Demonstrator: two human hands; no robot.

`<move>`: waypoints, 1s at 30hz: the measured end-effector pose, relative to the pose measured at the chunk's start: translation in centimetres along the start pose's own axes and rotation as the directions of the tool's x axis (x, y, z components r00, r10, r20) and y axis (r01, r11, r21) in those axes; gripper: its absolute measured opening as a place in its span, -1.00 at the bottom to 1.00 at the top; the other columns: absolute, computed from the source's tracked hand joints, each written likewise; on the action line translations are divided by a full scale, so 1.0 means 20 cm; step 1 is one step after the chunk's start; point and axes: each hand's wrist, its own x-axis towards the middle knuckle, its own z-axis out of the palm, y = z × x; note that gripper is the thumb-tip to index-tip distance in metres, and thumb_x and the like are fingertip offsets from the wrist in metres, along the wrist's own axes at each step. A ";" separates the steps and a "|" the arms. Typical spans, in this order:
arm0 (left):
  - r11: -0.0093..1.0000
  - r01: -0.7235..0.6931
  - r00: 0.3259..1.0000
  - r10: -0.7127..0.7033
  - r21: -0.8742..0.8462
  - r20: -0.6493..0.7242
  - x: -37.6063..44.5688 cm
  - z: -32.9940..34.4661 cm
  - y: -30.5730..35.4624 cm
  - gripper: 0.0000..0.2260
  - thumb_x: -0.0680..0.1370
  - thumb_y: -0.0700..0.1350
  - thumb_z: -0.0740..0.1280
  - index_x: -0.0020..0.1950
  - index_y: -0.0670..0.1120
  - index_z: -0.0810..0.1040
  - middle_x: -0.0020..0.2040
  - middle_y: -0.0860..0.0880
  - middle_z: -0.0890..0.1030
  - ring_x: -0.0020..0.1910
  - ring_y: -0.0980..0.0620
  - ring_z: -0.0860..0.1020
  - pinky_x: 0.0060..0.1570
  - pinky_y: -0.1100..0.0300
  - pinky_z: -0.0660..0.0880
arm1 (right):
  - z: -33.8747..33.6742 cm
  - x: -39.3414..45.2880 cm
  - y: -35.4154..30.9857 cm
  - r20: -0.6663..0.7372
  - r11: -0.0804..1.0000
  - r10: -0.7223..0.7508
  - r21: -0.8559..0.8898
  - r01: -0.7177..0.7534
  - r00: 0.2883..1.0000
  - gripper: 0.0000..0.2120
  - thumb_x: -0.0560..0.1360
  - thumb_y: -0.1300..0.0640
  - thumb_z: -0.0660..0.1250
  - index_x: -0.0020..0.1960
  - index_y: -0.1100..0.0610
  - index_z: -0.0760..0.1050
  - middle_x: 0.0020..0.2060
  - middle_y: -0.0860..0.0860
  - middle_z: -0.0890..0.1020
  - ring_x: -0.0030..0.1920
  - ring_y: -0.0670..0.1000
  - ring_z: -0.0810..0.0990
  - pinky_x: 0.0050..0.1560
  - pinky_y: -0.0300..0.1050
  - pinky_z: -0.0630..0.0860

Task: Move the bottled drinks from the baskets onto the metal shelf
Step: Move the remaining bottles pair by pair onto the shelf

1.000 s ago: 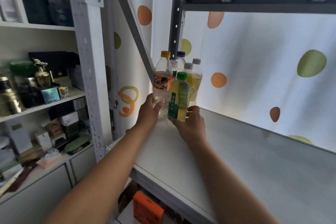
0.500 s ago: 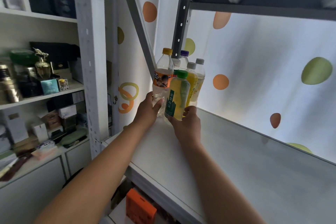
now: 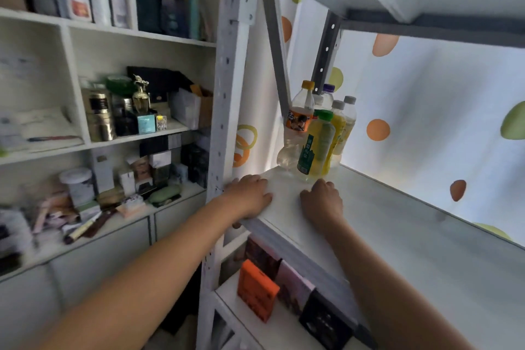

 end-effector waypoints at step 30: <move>0.471 0.878 0.357 -0.763 -0.084 -0.539 -3.63 -0.23 -1.58 -0.54 0.59 -0.04 0.22 0.48 -0.08 0.29 0.51 -0.07 0.28 0.52 -0.07 0.15 0.49 0.00 0.09 | 1.15 -2.97 -2.33 0.049 -0.140 -0.983 0.410 0.901 -0.175 -0.50 0.59 0.12 0.27 0.49 0.22 0.34 0.45 0.16 0.42 0.49 0.16 0.32 0.53 0.10 0.11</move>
